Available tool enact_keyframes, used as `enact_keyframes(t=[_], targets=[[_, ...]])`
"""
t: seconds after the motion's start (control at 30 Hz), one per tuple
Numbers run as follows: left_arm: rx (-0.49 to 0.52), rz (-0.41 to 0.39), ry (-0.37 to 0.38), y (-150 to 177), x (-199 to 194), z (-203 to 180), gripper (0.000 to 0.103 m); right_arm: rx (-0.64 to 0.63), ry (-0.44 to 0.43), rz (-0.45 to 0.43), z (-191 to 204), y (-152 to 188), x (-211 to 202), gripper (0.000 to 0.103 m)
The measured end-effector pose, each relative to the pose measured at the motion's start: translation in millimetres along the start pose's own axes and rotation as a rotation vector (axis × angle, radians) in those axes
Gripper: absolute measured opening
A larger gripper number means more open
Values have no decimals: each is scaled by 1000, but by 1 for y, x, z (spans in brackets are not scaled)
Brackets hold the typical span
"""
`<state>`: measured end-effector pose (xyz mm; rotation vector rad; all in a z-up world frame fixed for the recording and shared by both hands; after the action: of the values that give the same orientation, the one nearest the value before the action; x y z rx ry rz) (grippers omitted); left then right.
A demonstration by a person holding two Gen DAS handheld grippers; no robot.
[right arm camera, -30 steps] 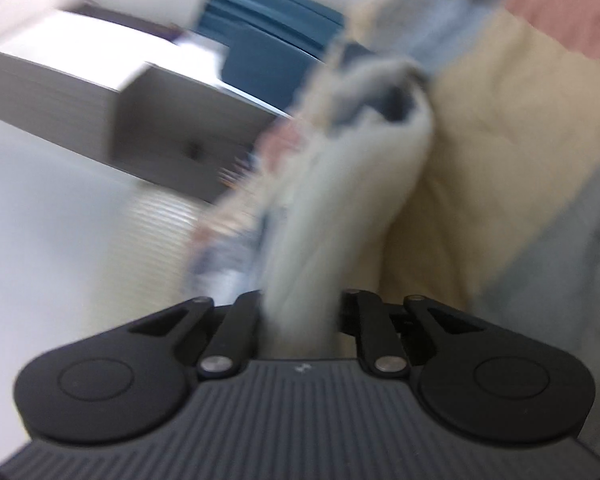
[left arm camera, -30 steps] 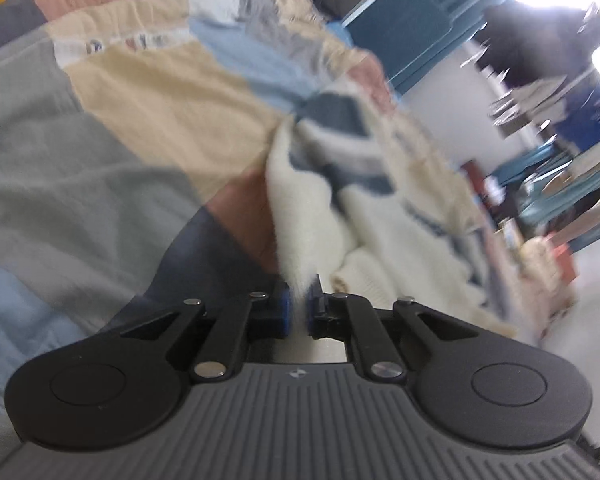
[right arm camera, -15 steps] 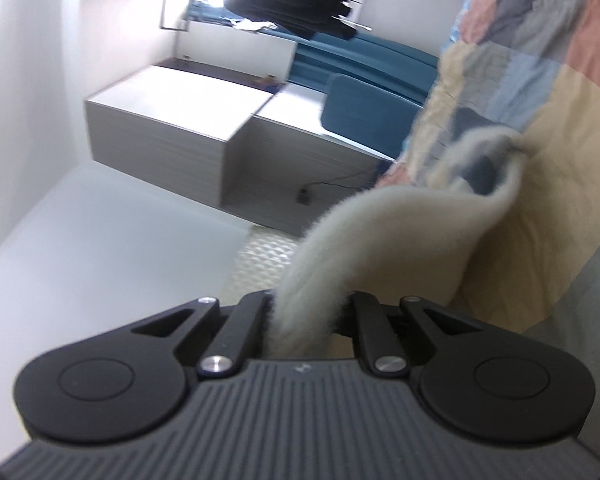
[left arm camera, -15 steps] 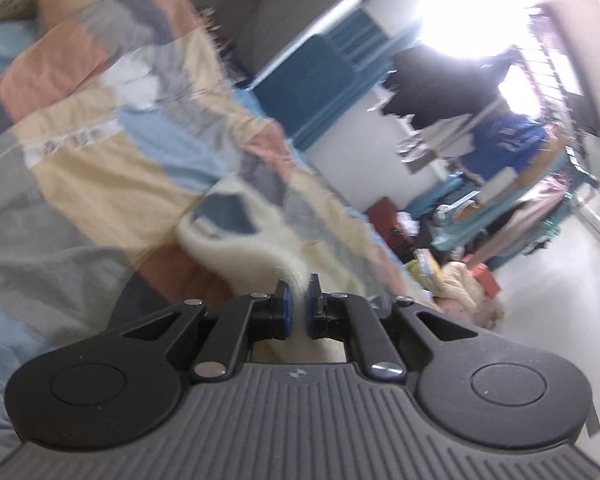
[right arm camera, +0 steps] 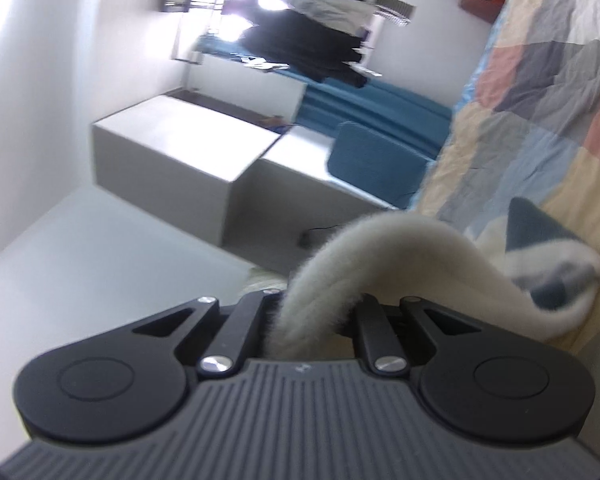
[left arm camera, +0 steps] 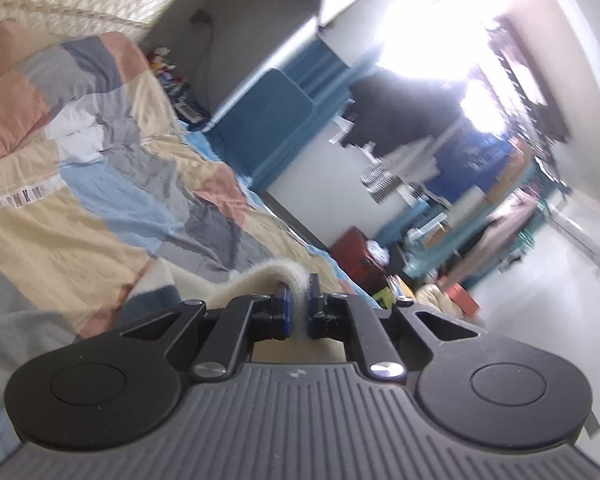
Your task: Fold large clothes
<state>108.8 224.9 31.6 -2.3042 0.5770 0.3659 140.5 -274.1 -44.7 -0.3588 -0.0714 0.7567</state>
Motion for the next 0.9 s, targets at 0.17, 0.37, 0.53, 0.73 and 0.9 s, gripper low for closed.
enact_keyframes(t=[0.17,0.37,0.53,0.73,0.9], targets=[[-66,-64,-70,-29,65,21,8,23,101,-17,-21,-31,45,10],[-83,-80,-137,-53,153,53,8,49,210,-30,-50,-57,97,10],[-67,-58,-180,-59,230,98,8,-2,294,15,-102,-74,149,10],[-141,31,-218,-52,322,168,9,-10,417,79,-171,-75,201,10],[-133,90,-236,-52,374,204,9,-57,508,96,-209,-77,235,10]])
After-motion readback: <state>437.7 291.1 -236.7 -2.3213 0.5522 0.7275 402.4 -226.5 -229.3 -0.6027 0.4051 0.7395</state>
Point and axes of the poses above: each gripper's, at about its wrist camera, not at the fingertips, and x roughly the way its jaws point, z to its left, y to its underside, the point moved 8 cm from there along x, roughly the way its jaws point, and after that the axes turned 9 degrees about z, right-handed, at the moved point
